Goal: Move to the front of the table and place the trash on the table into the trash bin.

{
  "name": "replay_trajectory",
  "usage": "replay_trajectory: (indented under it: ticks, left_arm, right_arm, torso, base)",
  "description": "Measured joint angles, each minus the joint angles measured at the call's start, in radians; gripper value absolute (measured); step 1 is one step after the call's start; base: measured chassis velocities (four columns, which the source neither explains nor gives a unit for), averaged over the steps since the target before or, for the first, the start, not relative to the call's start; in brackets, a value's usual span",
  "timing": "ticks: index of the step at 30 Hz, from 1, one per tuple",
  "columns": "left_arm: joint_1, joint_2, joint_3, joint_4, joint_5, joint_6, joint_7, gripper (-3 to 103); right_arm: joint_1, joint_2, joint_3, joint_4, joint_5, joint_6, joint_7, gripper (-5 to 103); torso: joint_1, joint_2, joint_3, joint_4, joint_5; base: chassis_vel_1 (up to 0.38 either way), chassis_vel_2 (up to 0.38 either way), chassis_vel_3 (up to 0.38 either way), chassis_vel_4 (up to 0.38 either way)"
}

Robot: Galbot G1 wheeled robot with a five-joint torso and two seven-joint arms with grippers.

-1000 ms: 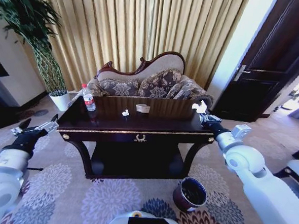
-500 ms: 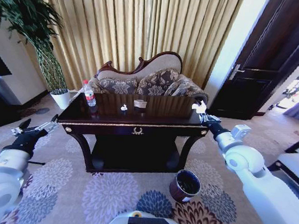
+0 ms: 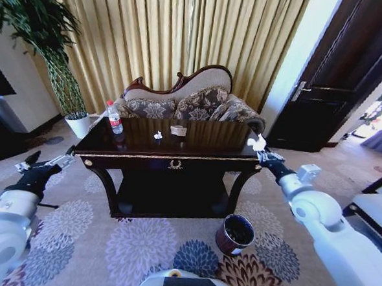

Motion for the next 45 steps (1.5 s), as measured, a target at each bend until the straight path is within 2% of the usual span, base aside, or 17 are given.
replay_trajectory:
  ticks: [2,6,8,9,14,22,25,31,37,40,41,42,45]
  left_arm:
    - [-0.002,0.001,0.0,0.0,0.0,0.0,0.0,100]
    - [-0.009,0.005,0.0,0.0,0.0,-0.001,0.001,100]
    - [-0.01,0.006,0.001,0.0,0.0,-0.001,0.001,100]
    - [-0.01,0.006,0.001,0.0,0.0,-0.001,0.001,100]
    - [-0.02,0.011,0.019,0.0,0.0,-0.001,0.0,100]
    - [-0.017,0.001,0.034,0.0,0.02,-0.001,-0.001,100]
    - [-0.014,0.0,0.035,0.0,0.021,-0.002,-0.001,100]
    - [-0.011,0.005,0.03,0.0,0.021,-0.002,-0.001,100]
    - [-0.005,0.005,0.027,0.0,0.02,-0.003,-0.001,100]
    - [-0.014,0.006,0.034,0.0,0.02,-0.003,-0.001,100]
    - [-0.014,0.006,0.034,0.0,0.02,-0.003,-0.001,100]
    - [-0.017,0.005,0.038,0.0,0.02,-0.003,-0.001,100]
    - [-0.019,0.002,0.045,0.0,0.02,-0.003,0.0,100]
  right_arm:
    - [-0.019,0.009,-0.001,-0.023,-0.015,-0.001,-0.009,0]
    - [-0.046,0.054,-0.044,-0.145,-0.086,0.02,-0.043,0]
    - [-0.038,0.092,-0.084,-0.267,-0.148,0.045,-0.076,0]
    - [-0.038,0.092,-0.084,-0.267,-0.148,0.045,-0.076,0]
    - [0.032,0.134,-0.174,-0.484,-0.19,0.05,-0.101,0]
    - [0.123,0.164,-0.25,-0.717,-0.272,0.059,-0.143,0]
    - [0.186,0.19,-0.286,-0.857,-0.344,0.081,-0.149,0]
    - [0.237,0.221,-0.314,-0.986,-0.406,0.105,-0.155,0]
    - [0.234,0.234,-0.315,-1.011,-0.437,0.118,-0.175,-2]
    - [0.228,0.228,-0.311,-0.995,-0.44,0.117,-0.176,13]
    - [0.228,0.228,-0.311,-0.995,-0.44,0.117,-0.176,13]
    - [0.227,0.224,-0.31,-0.993,-0.439,0.116,-0.176,19]
    - [0.223,0.217,-0.307,-0.992,-0.436,0.116,-0.176,24]
  torso:
    - [0.0,0.0,0.0,0.0,0.0002]
    - [0.0,0.0,0.0,-0.0002,0.0003]
    - [0.0,0.0,0.0,0.0,0.0005]
    - [0.0,0.0,0.0,0.0,0.0005]
    - [0.0,0.0,0.0,0.0002,0.0002]
    - [0.0,0.0,0.0,0.0,0.0001]
    - [0.0,0.0,0.0,0.0003,0.0003]
    - [0.0,0.0,0.0,0.0002,0.0002]
    - [0.0,0.0,0.0,0.0,0.0002]
    - [0.0,0.0,0.0,0.0002,0.0001]
    - [0.0,0.0,0.0,0.0002,0.0001]
    - [0.0,0.0,0.0,0.0001,0.0002]
    - [0.0,0.0,0.0,0.0,0.0001]
  base:
    - [0.0,0.0,0.0,0.0]
    - [0.0,0.0,0.0,0.0]
    - [0.0,0.0,0.0,0.0]
    - [0.0,0.0,0.0,0.0]
    - [0.0,0.0,0.0,0.0]
    - [0.0,0.0,0.0,0.0]
    - [0.0,0.0,0.0,0.0]
    - [0.0,0.0,0.0,0.0]
    - [0.0,0.0,0.0,0.0]
    - [0.0,0.0,0.0,0.0]
    - [0.0,0.0,0.0,0.0]
    - [0.0,0.0,0.0,0.0]
    - [0.0,0.0,0.0,0.0]
